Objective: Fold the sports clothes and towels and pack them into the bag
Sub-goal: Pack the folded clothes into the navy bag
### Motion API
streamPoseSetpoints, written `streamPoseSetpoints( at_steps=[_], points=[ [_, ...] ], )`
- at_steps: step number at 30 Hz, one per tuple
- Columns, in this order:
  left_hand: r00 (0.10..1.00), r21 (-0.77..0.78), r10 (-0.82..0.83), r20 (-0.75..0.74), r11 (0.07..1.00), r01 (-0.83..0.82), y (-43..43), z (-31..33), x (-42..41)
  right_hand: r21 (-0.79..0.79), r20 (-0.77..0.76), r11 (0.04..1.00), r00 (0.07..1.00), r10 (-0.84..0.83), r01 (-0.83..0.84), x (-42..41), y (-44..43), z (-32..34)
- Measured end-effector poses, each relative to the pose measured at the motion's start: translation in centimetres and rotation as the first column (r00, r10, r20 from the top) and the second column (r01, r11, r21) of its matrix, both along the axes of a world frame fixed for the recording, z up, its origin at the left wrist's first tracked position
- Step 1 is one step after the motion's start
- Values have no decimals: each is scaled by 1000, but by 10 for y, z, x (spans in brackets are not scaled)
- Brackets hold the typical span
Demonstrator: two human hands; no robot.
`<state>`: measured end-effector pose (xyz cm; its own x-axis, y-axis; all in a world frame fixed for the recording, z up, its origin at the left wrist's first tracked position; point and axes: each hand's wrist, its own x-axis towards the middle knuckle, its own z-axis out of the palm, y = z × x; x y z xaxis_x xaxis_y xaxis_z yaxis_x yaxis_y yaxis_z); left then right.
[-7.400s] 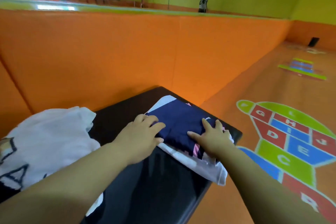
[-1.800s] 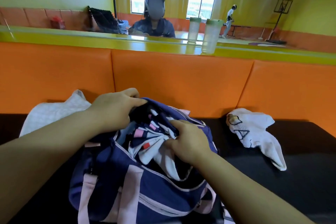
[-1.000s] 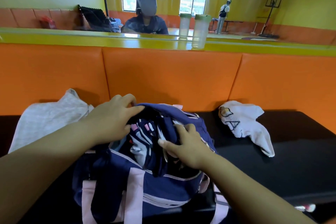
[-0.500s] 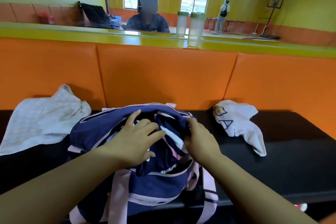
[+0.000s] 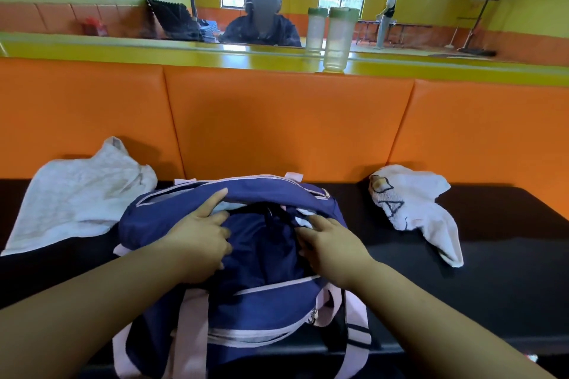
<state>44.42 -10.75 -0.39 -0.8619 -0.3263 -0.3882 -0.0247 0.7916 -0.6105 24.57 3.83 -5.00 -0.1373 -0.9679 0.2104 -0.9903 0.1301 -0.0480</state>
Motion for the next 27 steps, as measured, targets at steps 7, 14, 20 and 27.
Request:
streamPoseSetpoints(
  at_steps=[7,14,20,27],
  points=[
    [998,38,-39,52,999,37,-5,5,-5,97,108,991,989,-98,88,-3,-5,4],
    [881,148,-185,-435,951,273,1,0,12,-108,-188,992,981,49,-71,-1,12,3],
    [935,298,224,-274,944,-138,9,-9,-10,52,-28,992,993,118,-117,-20,8,-4],
    [957,269,202,-209,953,-142,5,-20,-11,24,182,997,980,-81,78,-11,5,-8]
  ],
)
